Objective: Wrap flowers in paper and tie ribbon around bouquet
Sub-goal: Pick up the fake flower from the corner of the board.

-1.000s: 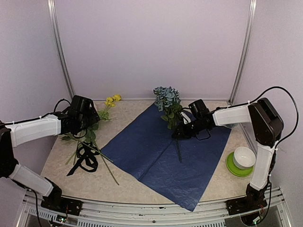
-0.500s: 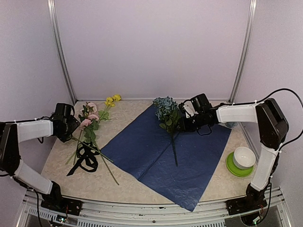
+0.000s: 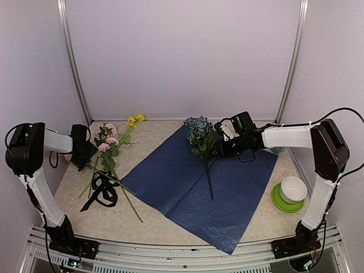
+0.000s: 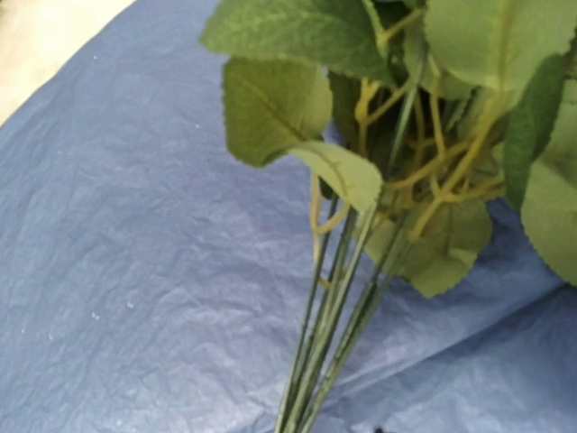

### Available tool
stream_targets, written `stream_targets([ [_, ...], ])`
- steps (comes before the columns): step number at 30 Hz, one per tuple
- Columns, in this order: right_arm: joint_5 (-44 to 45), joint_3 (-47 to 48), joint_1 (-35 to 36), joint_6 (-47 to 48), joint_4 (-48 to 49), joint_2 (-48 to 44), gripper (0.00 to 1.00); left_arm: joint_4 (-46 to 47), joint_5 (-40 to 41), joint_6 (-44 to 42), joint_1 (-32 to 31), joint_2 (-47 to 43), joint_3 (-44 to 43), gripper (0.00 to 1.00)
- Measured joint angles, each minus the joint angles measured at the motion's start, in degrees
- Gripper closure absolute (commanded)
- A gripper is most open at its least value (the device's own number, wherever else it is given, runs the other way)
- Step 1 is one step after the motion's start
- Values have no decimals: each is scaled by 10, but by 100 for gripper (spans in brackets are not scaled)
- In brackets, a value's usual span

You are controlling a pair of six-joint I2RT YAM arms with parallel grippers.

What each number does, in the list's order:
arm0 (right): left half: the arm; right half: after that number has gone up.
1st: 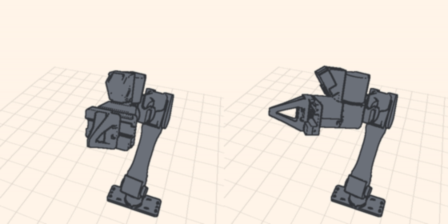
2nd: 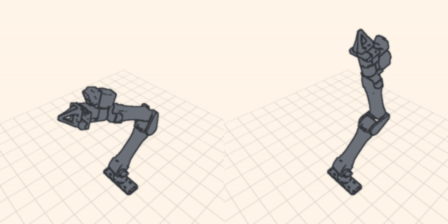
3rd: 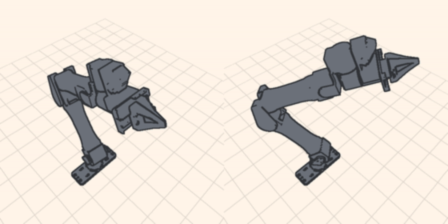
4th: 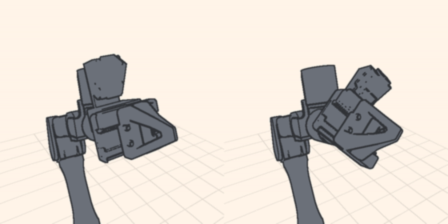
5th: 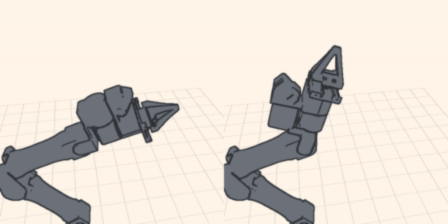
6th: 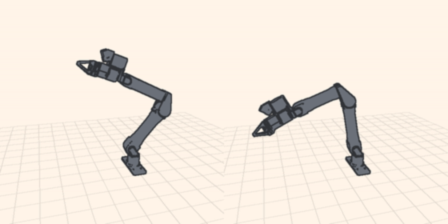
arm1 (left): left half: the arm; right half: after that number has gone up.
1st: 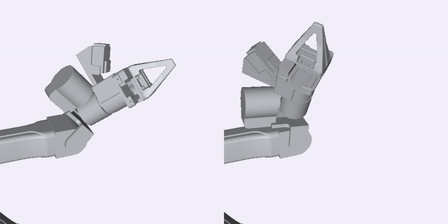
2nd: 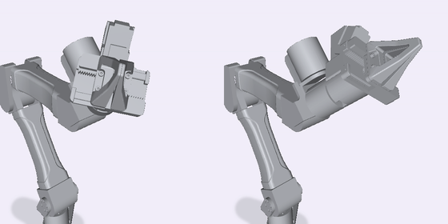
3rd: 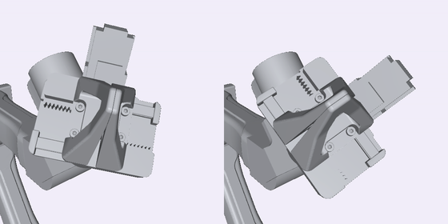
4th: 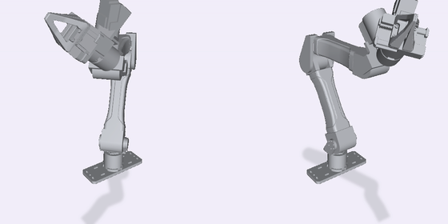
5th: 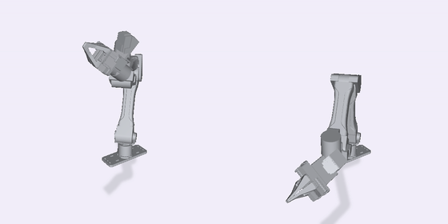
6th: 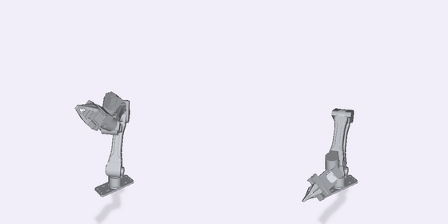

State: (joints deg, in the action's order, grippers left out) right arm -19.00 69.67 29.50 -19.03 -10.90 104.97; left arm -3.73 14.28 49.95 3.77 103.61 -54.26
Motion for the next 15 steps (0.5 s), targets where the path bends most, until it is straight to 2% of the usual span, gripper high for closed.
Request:
stream_targets([
  [1,0,0,0,1,0,0,62,6,-4,-4,0,11,-11,31],
  [5,-2,0,0,4,0,0,62,23,-18,-10,0,34,-28,83],
  [6,-3,0,0,5,0,0,62,23,-22,-9,0,35,-26,94],
  [7,-3,0,0,5,0,0,62,23,-21,-9,0,35,-22,100],
  [12,-5,0,0,9,0,0,62,12,-4,-3,0,13,-4,100],
  [15,-7,0,0,12,0,-1,62,-7,22,-7,-4,-32,-1,100],
])
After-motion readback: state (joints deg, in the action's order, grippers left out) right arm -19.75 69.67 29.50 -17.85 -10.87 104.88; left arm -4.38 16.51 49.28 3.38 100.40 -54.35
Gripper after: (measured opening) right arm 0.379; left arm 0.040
